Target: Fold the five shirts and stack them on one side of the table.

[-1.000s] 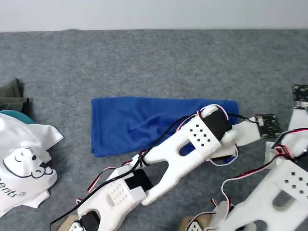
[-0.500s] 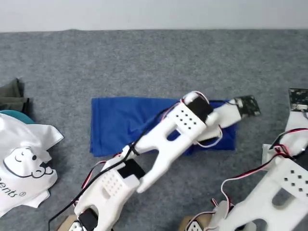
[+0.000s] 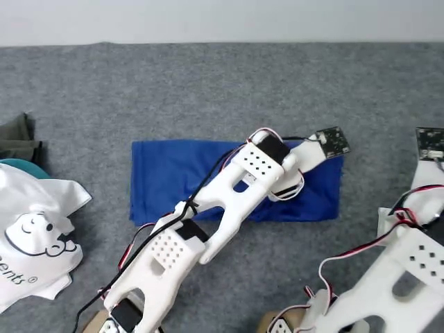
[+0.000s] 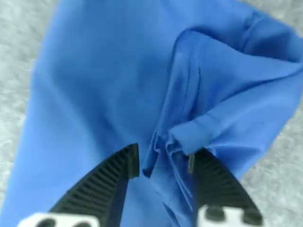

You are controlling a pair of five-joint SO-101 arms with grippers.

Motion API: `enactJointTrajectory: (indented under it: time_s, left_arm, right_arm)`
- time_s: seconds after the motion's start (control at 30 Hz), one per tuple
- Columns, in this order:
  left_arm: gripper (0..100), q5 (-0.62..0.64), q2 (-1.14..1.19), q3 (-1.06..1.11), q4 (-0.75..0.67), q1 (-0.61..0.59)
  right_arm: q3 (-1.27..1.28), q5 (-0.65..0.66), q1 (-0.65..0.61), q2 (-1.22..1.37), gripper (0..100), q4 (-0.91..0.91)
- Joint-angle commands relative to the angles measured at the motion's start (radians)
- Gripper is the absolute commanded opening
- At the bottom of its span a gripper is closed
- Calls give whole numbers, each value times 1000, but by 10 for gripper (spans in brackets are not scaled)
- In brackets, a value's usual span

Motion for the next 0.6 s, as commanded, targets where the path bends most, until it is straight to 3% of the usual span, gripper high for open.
enactJointTrajectory:
  time_s: [0.0, 0.33, 0.57]
  left_arm:
    - [179, -11, -3, -7, -21, -11]
    - [178, -29, 43, -383, 114, 23]
    - [178, -28, 181, -418, 109, 40]
  right_arm:
    - [-5, -3, 5, -24, 72, 35]
    - [-5, -3, 5, -24, 72, 35]
    - [-5, -3, 5, -24, 72, 35]
